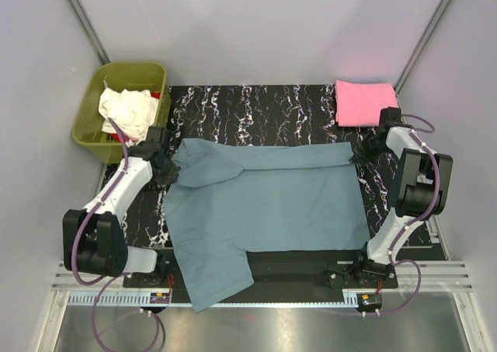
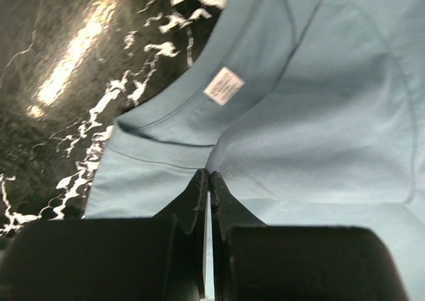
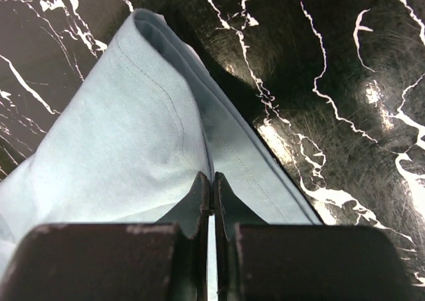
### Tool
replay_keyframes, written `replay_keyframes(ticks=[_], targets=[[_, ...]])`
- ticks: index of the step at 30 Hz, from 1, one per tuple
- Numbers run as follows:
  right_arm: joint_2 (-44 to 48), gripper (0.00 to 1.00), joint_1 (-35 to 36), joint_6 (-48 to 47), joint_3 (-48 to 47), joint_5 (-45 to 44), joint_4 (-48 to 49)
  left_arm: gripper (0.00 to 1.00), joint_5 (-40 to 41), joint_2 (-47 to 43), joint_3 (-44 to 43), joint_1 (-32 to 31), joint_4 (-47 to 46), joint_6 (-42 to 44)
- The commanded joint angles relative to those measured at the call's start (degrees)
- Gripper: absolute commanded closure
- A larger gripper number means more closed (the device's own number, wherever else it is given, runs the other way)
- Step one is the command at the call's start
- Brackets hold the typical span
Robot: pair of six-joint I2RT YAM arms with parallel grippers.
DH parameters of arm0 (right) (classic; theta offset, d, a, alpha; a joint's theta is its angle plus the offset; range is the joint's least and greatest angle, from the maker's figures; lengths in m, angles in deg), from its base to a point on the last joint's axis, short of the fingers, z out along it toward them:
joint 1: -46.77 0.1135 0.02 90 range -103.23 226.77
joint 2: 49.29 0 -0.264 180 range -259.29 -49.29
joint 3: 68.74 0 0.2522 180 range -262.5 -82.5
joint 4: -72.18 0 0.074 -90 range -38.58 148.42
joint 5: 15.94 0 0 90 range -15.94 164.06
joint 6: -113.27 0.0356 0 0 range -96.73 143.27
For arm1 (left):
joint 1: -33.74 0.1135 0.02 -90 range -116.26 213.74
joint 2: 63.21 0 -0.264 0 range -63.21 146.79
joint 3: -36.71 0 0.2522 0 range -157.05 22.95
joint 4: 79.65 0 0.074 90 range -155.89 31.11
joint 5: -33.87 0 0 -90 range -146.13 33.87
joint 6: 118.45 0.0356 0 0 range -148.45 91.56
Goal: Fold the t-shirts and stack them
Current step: Fold the tshirt
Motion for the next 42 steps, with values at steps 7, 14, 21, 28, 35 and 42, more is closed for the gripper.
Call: replay_keyframes(ticks=[7, 14, 21, 28, 35, 42], targets=[[3.91, 1.00, -0.32, 1.20, 0.66, -1.88, 1.55, 1.00, 2.42, -3.90, 1.23, -0.84, 1.35, -2.44], [4.44, 1.00, -0.32, 1.55, 3.03, -2.41, 1.63, 1.00, 6.10, -4.70, 3.25, -5.06, 2.58, -4.82], [3.65, 1.00, -0.32, 1.73, 3.03, -4.43, 1.37, 1.00, 11.02, -3.29, 5.18, -6.29, 3.37, -6.31], [4.08, 1.00, -0.32, 1.12, 3.03, -2.07, 3.91, 1.00, 16.03, -6.80, 3.18, -6.29, 5.38, -6.40], [4.79, 1.00, -0.32, 0.94, 3.47, -2.50, 2.86, 1.00, 15.08, -8.04, 3.93, -6.38, 5.66, -6.23], [3.12, 0.84, -0.32, 1.55, 3.91, -3.81, 2.16, 0.99, 6.46, -5.67, 10.10, -7.16, 0.47, -6.75]])
